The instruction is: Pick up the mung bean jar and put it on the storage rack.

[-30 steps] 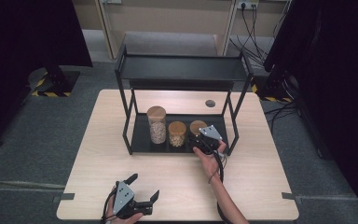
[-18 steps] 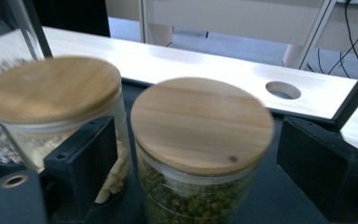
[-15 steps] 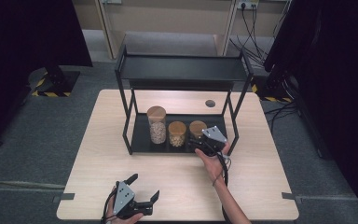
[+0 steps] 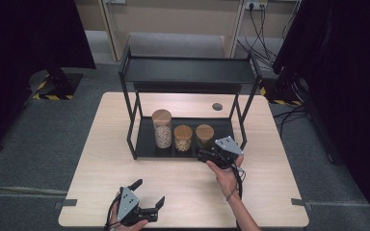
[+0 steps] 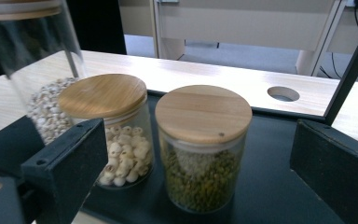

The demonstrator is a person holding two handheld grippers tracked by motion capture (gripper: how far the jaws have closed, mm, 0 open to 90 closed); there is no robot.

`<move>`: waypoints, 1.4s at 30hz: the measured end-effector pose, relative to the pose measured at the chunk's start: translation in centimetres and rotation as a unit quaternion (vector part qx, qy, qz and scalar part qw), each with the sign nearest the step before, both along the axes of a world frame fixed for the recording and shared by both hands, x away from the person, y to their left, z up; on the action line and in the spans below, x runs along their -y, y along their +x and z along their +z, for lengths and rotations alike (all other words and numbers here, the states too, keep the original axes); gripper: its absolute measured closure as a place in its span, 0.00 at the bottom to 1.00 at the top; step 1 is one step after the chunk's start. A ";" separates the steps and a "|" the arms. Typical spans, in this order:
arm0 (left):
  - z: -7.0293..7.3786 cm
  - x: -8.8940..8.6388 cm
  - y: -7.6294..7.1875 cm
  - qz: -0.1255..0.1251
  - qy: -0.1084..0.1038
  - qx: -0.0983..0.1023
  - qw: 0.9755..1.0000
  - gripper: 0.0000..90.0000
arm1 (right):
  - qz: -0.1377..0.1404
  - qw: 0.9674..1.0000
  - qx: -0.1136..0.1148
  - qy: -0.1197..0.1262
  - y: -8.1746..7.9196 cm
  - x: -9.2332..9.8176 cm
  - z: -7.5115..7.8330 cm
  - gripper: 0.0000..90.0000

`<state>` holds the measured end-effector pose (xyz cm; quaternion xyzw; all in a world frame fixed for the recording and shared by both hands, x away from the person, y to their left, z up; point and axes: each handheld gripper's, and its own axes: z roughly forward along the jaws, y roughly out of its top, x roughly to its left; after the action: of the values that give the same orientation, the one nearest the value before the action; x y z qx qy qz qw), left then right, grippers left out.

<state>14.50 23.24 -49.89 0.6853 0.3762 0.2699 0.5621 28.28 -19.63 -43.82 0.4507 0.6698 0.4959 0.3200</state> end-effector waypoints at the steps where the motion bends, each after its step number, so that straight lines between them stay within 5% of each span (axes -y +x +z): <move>1: 0.0 0.0 0.0 0.000 0.000 0.000 1.000 0.02 | 0.002 1.000 0.001 0.002 -0.2 0.2 0.0 0.05; 23: 0.0 0.0 0.0 0.000 -0.001 -0.001 1.000 0.02 | 0.067 0.998 0.004 0.020 -5.3 1.9 -1.2 0.05; 42: 0.0 -0.1 0.0 -0.001 -0.003 0.001 1.000 0.02 | 0.104 0.995 0.008 0.006 -8.5 2.1 -2.1 0.04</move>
<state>14.49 23.29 -49.88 0.6839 0.3760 0.2687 0.5646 19.77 -21.73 -45.89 0.3765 0.7078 0.5336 0.2692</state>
